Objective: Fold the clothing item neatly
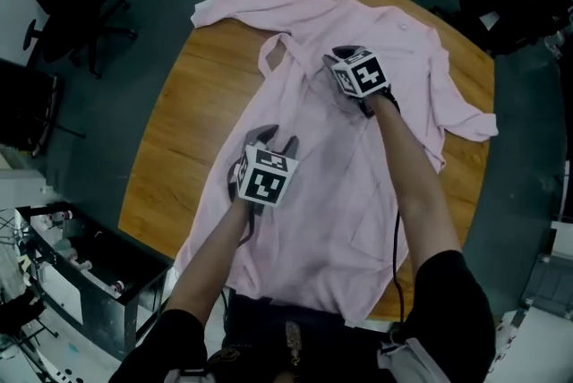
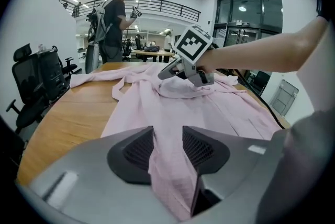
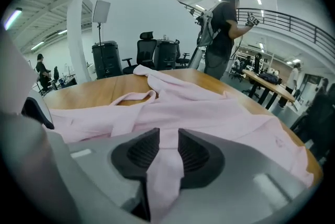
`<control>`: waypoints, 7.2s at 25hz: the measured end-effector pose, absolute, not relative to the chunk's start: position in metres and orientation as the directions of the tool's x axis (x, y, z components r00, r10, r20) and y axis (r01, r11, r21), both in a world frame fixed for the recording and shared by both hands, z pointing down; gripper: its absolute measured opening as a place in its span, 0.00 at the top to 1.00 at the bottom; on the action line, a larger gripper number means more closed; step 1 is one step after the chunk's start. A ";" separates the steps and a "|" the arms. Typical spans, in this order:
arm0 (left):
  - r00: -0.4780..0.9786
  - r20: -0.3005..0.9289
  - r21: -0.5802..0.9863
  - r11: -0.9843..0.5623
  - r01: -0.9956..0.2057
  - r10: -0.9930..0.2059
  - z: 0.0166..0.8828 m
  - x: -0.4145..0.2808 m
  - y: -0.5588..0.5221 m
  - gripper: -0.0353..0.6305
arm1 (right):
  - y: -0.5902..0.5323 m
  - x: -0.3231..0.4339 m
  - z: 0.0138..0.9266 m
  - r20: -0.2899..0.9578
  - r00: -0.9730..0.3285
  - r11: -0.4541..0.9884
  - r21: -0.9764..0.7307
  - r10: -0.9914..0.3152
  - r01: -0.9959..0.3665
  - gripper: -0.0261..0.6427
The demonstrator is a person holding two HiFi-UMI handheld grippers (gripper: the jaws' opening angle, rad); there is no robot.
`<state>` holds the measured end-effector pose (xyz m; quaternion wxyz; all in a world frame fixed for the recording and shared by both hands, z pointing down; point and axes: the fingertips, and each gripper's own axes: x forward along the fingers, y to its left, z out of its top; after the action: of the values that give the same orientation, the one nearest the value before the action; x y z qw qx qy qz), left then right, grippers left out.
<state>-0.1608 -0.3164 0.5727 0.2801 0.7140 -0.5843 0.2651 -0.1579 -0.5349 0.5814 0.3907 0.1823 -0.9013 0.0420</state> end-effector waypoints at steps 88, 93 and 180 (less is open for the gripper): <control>0.088 0.851 0.016 -0.141 -0.990 -0.518 0.608 -0.226 0.062 0.77 | -0.130 -0.008 0.578 0.745 -0.559 0.852 0.024 -0.364 -0.522 0.93; 0.109 0.829 0.010 -0.180 -0.984 -0.549 0.593 -0.226 0.066 0.78 | -0.068 -0.020 0.545 0.675 -0.653 0.881 -0.011 -0.343 -0.473 0.93; 0.582 0.481 0.046 -0.644 -0.764 -0.656 0.339 0.152 -0.250 0.94 | -0.248 0.285 0.351 0.456 -0.461 0.566 0.120 -0.761 -0.816 0.96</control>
<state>0.1515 -0.2505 0.3389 0.1251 0.8806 -0.4029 0.2160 0.2854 -0.2484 0.3509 0.2359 0.4622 -0.8529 0.0577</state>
